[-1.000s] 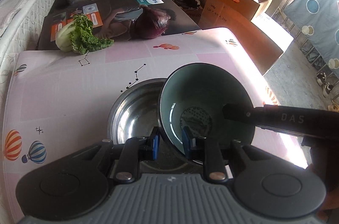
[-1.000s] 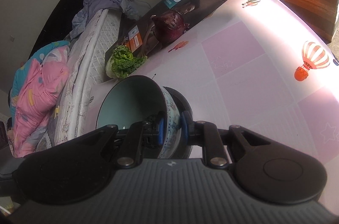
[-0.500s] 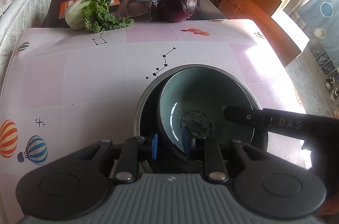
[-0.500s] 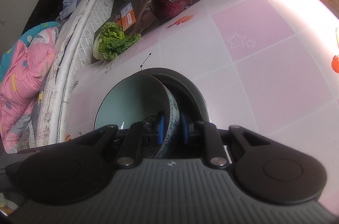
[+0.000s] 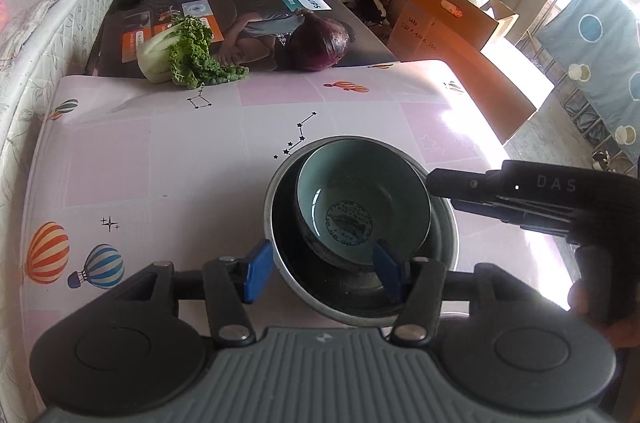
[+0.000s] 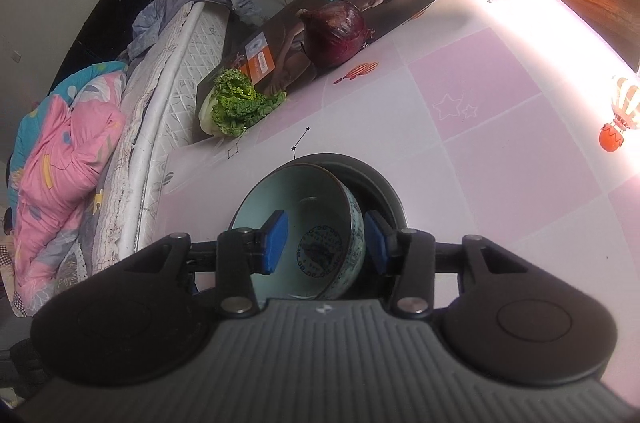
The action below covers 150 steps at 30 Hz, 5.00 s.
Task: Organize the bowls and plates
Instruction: 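Open both grippers and withdraw from the nested bowls, then close both grippers on the rim of a large steel plate, then lift the large steel plate with both grippers, then carry the held steel plate with both grippers toward the other steel plate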
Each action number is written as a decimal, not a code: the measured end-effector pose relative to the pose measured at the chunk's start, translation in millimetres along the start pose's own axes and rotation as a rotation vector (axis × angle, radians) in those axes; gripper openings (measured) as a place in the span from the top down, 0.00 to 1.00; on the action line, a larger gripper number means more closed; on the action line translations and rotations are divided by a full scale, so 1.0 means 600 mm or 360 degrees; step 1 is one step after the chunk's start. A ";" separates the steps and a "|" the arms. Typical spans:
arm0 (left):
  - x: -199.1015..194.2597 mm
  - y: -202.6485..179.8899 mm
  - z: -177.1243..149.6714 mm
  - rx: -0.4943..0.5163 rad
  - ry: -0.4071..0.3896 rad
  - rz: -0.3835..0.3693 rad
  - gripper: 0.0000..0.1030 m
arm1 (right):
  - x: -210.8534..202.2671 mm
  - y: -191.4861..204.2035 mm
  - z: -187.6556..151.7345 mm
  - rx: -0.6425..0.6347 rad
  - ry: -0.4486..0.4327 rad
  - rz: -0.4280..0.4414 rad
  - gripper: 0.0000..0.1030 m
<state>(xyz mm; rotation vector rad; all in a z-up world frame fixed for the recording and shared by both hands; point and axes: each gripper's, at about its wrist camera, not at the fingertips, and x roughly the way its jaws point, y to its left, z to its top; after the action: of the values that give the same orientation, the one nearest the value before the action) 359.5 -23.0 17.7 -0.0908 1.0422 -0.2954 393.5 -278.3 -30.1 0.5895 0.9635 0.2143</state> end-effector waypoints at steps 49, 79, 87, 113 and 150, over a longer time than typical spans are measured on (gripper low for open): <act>-0.179 0.145 -0.506 0.0087 -0.0432 0.0205 0.22 | -0.151 0.089 -0.532 -0.0474 -0.0126 0.0014 0.65; -0.212 0.122 -0.564 0.0168 -0.0150 0.0083 0.56 | -0.196 0.074 -0.579 -0.0555 0.0032 0.0025 0.91; -0.216 0.122 -0.568 0.0167 -0.0170 0.0109 0.51 | -0.209 0.070 -0.593 -0.0565 0.0024 0.0027 0.89; -0.193 0.111 -0.546 0.0179 -0.0193 0.0163 0.44 | -0.196 0.082 -0.599 -0.0662 -0.0070 -0.0065 0.90; -0.179 0.077 -0.551 0.0285 -0.0154 0.0229 0.33 | -0.208 0.066 -0.605 -0.0692 -0.0113 -0.0071 0.90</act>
<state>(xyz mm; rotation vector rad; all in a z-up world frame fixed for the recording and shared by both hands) 33.7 73.2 -69.1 0.1298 0.9172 -0.2498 28.2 -162.3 -75.4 0.1752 0.8268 0.3496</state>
